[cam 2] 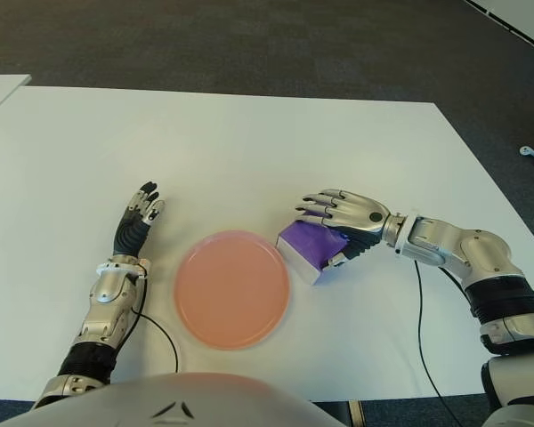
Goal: Put the tissue paper into the plate.
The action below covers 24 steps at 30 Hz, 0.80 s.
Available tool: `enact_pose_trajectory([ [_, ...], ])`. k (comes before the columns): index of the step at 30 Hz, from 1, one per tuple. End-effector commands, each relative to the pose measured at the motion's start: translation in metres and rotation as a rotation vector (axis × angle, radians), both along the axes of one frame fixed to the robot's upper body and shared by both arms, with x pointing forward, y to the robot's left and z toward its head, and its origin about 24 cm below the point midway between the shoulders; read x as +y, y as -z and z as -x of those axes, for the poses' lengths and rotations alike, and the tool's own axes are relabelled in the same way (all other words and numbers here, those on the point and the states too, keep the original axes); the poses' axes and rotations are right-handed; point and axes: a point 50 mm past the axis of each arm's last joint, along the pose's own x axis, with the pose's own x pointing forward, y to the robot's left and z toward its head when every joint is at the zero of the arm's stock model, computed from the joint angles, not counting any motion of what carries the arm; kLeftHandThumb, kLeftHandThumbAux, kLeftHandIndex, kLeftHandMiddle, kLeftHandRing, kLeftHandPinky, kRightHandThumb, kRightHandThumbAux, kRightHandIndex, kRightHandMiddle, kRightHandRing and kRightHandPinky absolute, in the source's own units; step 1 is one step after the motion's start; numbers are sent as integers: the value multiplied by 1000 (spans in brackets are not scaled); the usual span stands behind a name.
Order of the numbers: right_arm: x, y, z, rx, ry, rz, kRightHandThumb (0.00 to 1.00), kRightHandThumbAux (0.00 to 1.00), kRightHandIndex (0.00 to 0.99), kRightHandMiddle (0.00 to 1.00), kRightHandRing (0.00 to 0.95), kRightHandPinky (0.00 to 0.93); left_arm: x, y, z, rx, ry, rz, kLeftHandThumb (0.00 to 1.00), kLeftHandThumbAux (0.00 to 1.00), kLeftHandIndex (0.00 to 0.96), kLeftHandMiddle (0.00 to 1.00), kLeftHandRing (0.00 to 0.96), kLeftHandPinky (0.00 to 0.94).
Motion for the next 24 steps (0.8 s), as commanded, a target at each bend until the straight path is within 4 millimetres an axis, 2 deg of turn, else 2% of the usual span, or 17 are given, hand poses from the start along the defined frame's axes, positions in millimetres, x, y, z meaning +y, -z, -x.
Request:
enact_pose_trajectory([
  [1, 1, 10, -1, 20, -6, 4, 443, 189, 0, 0, 0, 0, 0, 18, 11, 107, -22, 14, 0, 475, 0, 0, 0, 0],
  [24, -3, 24, -8, 95, 40, -16, 438, 199, 0, 0, 0, 0, 0, 16, 14, 99, -26, 1, 0, 477, 0, 0, 0, 0],
])
